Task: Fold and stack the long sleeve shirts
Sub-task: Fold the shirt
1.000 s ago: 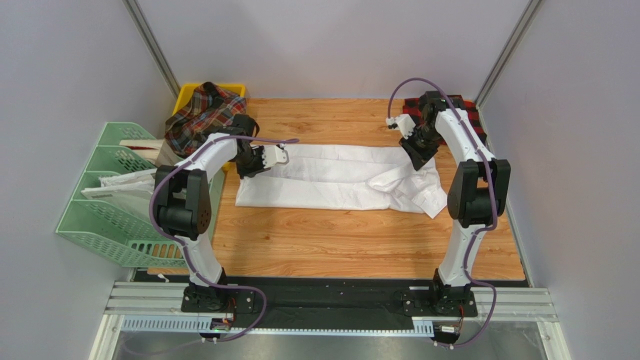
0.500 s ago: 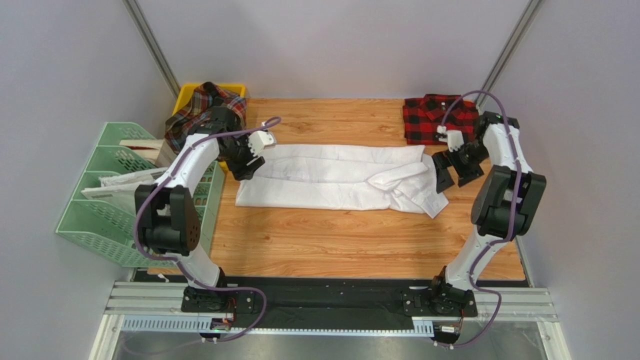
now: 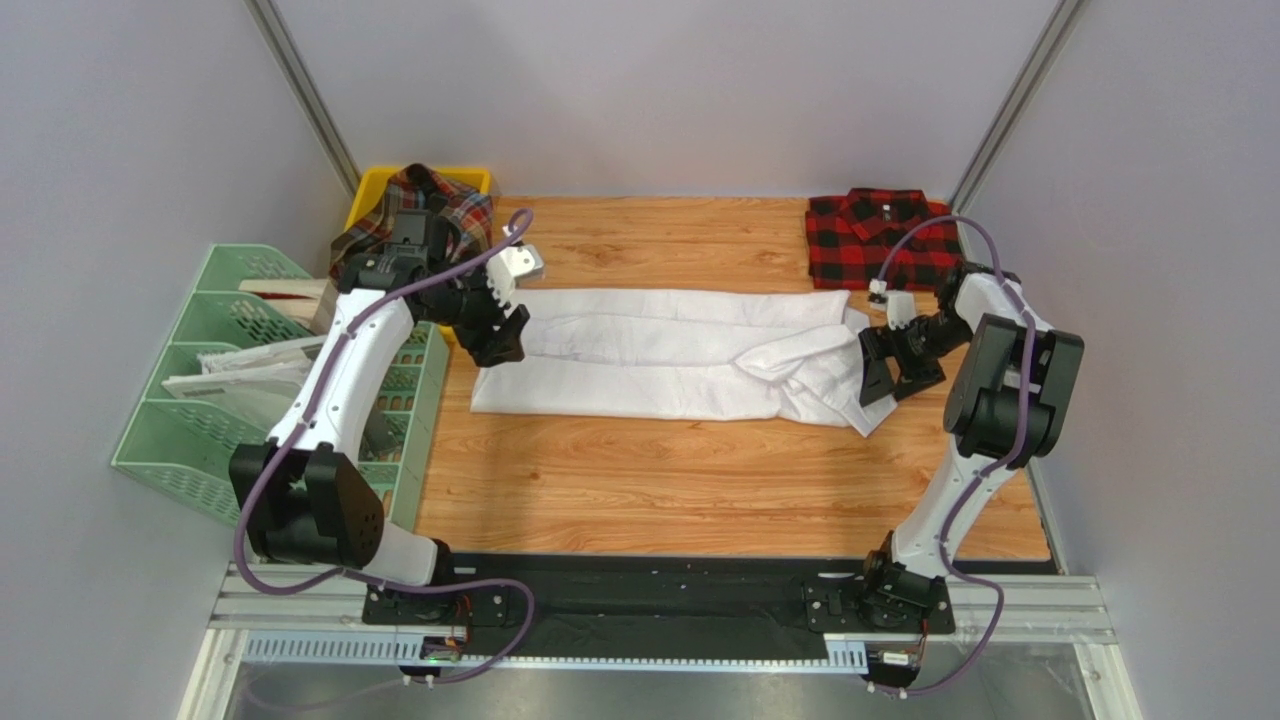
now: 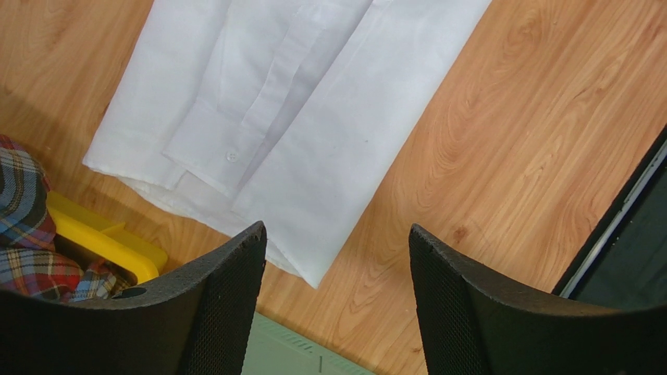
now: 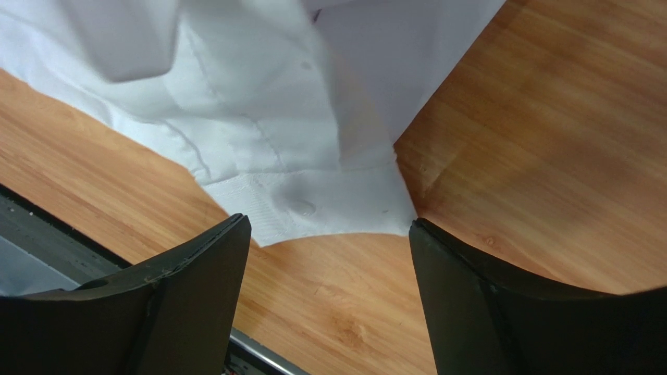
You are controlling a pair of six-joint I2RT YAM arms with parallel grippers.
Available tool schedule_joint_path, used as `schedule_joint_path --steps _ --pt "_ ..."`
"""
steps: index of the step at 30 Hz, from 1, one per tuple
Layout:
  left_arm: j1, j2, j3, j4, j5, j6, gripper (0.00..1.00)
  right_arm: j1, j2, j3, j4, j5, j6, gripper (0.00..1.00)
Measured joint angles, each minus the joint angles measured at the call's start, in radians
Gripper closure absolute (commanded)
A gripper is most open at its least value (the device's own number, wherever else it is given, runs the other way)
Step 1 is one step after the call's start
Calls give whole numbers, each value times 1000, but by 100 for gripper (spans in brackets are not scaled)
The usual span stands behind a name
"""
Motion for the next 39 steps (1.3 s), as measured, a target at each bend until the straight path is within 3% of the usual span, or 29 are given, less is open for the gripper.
schedule_joint_path --steps 8,11,19,22,23,31,32,33,35,39 --pt "0 -73 -29 -18 21 -9 27 0 20 -20 72 1 -12 14" --pt "0 -74 -35 -20 23 -10 27 -1 20 -21 72 -5 -40 19" --pt "0 -76 -47 -27 22 -11 27 -43 20 -41 62 -50 -167 62" --pt "0 -76 -47 -27 23 -13 27 -64 19 -47 34 -63 -196 93" --pt "0 -76 -47 -27 23 -14 27 -68 16 -47 18 -68 -209 100" --pt "0 -90 -47 -27 23 -16 27 -73 -95 -36 -137 -204 -246 98" --pt "0 -94 -47 -27 23 -16 26 -72 -118 -36 -149 -223 -245 71" --pt "0 -99 -47 -27 23 -16 26 -72 -136 -36 -157 -233 -241 57" --pt "0 -106 -47 -27 25 -16 26 -72 -177 -35 -175 -245 -227 40" --pt "0 -106 -47 -28 31 -16 26 -71 -184 -24 -171 -206 -218 33"
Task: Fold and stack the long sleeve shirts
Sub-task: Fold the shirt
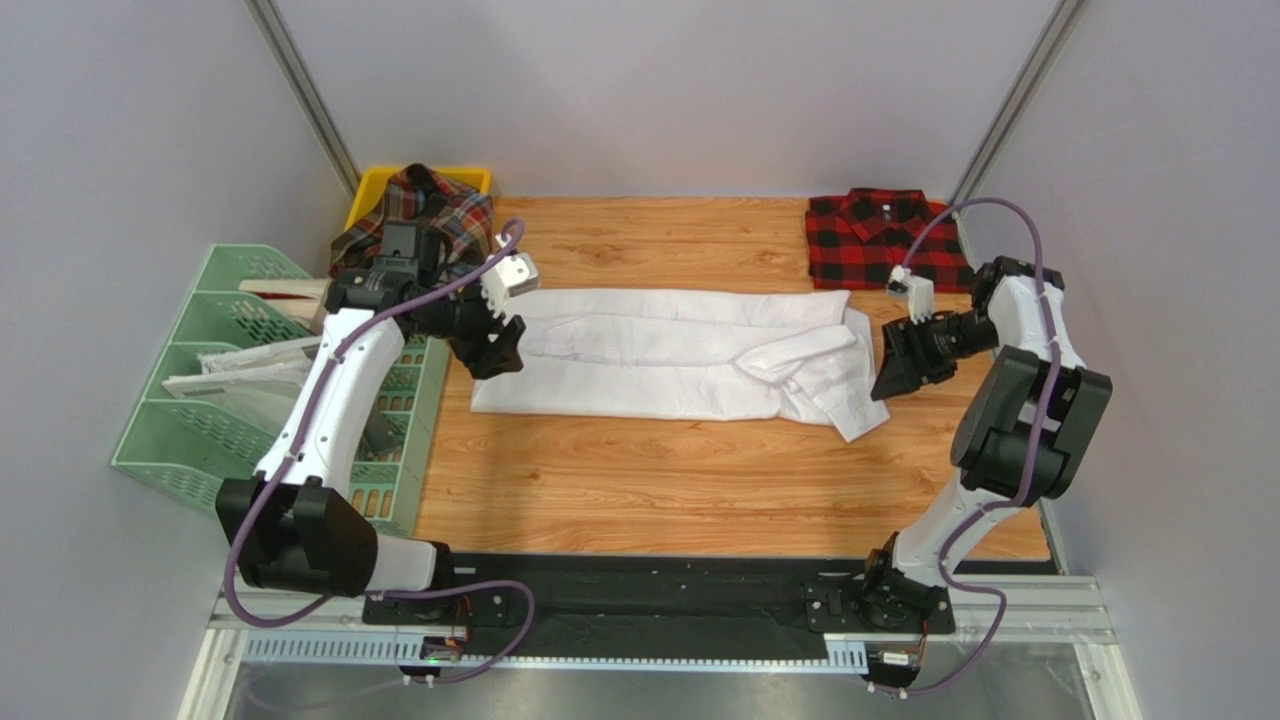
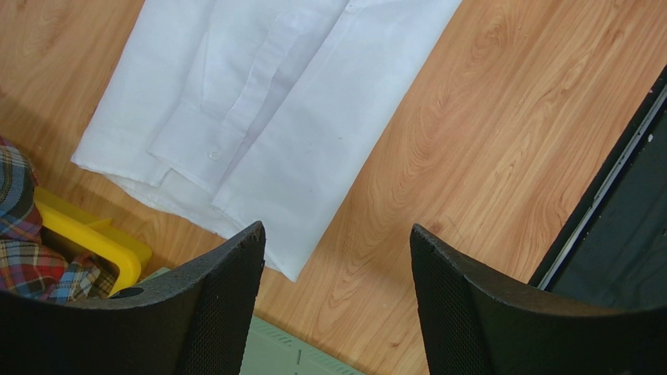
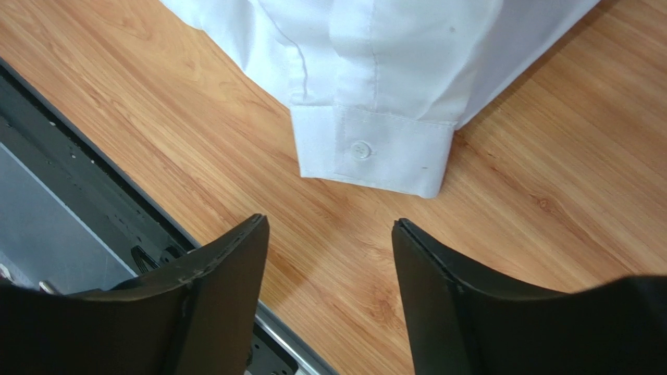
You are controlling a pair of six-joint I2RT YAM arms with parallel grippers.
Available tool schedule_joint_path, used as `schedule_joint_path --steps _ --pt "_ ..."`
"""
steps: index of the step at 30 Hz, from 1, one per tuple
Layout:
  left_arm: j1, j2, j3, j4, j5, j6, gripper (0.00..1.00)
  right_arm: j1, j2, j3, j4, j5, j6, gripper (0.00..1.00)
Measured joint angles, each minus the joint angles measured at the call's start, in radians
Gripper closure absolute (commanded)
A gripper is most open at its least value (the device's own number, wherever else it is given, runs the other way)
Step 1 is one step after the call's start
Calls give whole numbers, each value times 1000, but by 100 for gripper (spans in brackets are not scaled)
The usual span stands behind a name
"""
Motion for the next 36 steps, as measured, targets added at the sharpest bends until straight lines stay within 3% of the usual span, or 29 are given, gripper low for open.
schedule_joint_path --steps 6,16,19,22,23,25,27,29,31,33,36 --pt "0 0 0 -1 2 3 26 0 129 23 59 93 27 31" --pt "0 1 -2 -1 -4 8 26 40 208 18 186 159 92 33" --pt "0 1 -8 0 -6 10 26 45 229 18 195 161 103 38" --pt "0 1 -8 -1 -9 10 26 45 230 18 203 162 105 50" --pt "0 1 -8 -1 -9 11 26 45 232 16 206 162 108 60" --pt "0 1 -8 -1 -9 11 26 44 232 9 211 161 101 64" --pt "0 1 -8 -1 -9 11 26 44 233 -4 208 151 101 63" --pt "0 2 -8 0 -9 11 26 44 233 -11 195 137 100 50" --pt "0 3 -8 0 -9 10 26 45 233 -12 182 121 101 48" --pt "0 5 -8 0 -8 10 26 45 233 -12 169 108 101 52" --pt "0 6 -8 0 -8 10 26 45 235 -12 166 101 99 75"
